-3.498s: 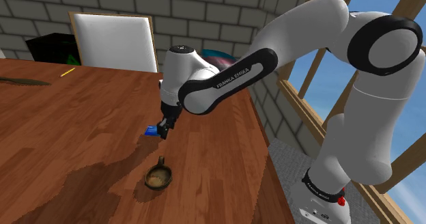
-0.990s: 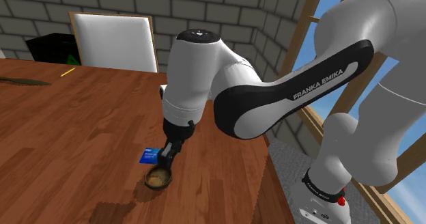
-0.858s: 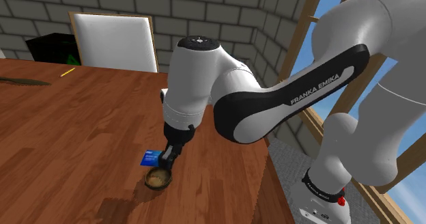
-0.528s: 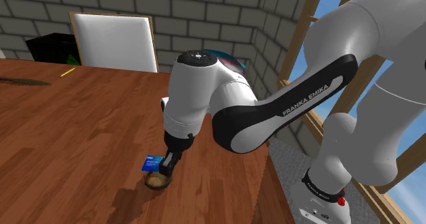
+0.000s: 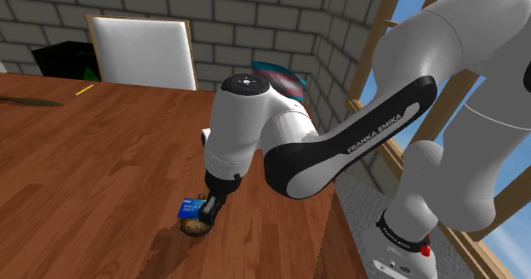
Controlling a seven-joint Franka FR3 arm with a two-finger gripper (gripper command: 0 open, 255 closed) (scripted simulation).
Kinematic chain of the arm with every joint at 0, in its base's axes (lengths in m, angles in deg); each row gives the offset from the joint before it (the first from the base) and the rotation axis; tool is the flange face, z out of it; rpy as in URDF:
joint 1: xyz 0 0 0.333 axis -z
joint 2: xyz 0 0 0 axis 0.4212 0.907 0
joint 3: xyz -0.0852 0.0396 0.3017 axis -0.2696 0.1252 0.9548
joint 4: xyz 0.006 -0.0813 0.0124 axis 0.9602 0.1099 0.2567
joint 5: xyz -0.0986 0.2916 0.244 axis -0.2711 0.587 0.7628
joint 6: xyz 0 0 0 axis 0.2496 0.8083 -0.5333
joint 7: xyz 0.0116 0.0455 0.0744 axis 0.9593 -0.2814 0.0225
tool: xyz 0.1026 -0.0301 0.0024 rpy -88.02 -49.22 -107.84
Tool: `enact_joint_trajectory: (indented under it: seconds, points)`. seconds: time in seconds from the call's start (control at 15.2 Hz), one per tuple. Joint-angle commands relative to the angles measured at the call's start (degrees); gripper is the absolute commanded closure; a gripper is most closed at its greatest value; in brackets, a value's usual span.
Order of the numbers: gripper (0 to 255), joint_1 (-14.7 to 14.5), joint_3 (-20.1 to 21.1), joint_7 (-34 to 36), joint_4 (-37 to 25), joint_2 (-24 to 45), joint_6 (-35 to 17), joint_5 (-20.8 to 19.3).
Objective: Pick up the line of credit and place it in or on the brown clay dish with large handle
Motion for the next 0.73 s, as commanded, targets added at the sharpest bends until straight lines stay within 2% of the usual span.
enact_joint_trajectory:
  seconds: [0.0, 0.07, 0.13, 0.46, 0.66]
  points:
    - [255, 0.0, 0.0, 0.0, 0.0, 0.0, 0.0, 0.0]
    - [255, 0.0, 0.0, 0.0, 0.0, 0.0, 0.0, 0.0]
    - [0, 0.0, 0.0, 0.0, 0.0, 0.0, 0.0, 0.0]
    - [0, 0.0, 0.0, 0.0, 0.0, 0.0, 0.0, 0.0]
    - [0, -0.2, 0.0, -1.3, -1.7, -3.9, 5.5, 1.9]
